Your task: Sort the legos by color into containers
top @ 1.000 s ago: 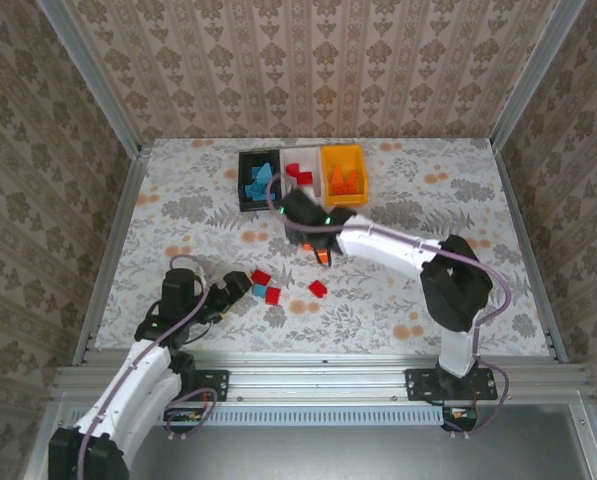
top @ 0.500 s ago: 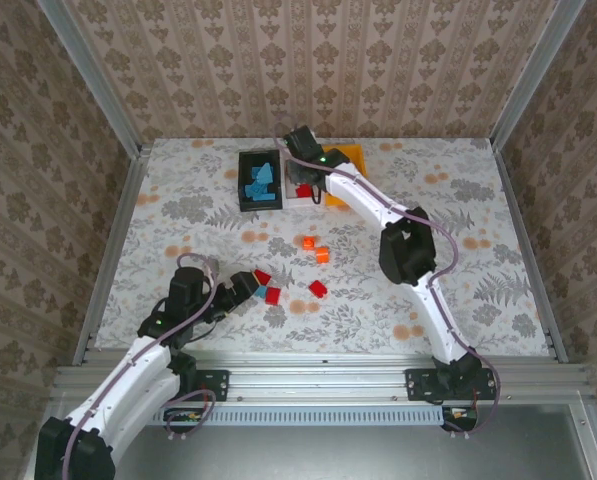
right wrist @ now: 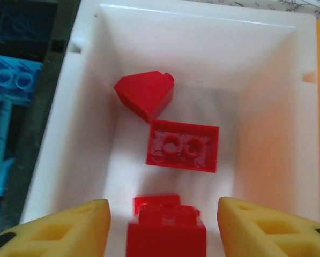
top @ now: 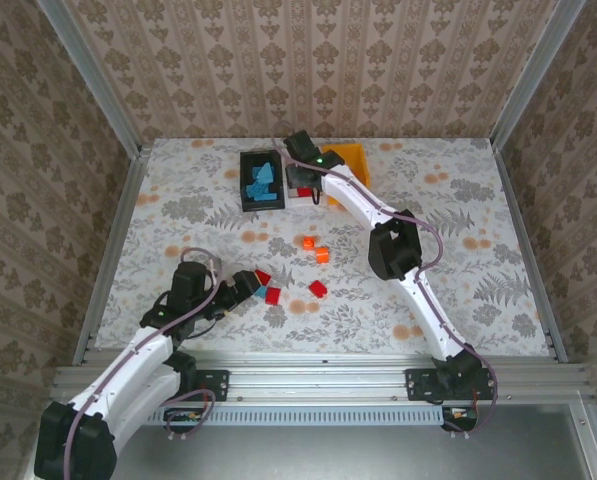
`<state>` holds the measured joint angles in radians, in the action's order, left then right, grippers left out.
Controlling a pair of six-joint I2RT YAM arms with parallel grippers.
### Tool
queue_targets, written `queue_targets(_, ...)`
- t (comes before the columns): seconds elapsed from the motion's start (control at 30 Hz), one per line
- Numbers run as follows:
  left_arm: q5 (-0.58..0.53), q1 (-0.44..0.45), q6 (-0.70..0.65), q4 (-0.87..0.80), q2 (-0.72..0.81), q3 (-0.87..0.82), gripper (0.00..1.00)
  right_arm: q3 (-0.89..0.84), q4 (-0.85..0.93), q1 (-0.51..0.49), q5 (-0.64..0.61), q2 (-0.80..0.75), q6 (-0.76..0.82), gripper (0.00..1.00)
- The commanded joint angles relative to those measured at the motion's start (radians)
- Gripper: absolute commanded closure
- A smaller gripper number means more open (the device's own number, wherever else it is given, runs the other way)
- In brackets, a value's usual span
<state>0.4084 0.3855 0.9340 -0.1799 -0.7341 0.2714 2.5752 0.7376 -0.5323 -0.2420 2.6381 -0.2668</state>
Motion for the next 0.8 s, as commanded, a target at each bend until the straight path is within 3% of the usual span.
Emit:
queue_targets(0.0,0.013,-0.005,-0.029,-0.004,-0.01,0.049,0.0,0.045,0.001,0.002,0.02,-0.004,0.019,0.37)
queue_targets(0.17,0.018,-0.005,-0.034,-0.001,-0.032,0.069,0.0,-0.055,-0.041,-0.008,-0.04,-0.113,0.028,0.33)
queue_targets(0.5,0.02,-0.005,-0.037,-0.037,0.009,0.062,0.0,-0.515,-0.233,-0.03,-0.078,-0.399,0.008,0.4)
queue_targets(0.77,0.025,-0.007,-0.023,-0.036,0.035,0.037,0.0,-0.598,-0.223,-0.033,-0.071,-0.395,-0.029,0.71)
